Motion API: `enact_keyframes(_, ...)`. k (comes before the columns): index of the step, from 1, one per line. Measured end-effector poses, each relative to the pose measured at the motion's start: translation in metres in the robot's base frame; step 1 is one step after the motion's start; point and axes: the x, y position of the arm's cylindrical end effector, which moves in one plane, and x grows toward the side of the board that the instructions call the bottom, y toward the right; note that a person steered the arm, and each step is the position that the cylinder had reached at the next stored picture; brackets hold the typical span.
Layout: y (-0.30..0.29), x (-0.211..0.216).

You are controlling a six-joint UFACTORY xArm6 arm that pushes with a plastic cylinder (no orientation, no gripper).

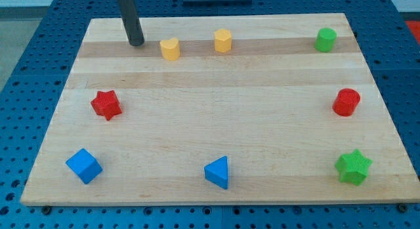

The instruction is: Slide yellow heart to the yellow hexagon

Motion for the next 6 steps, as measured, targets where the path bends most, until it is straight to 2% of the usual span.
enact_keyframes(1,0.003,0.018)
enact_keyframes(3,0.031,0.011)
enact_keyframes(5,0.079,0.024)
enact_keyframes(6,0.11,0.013)
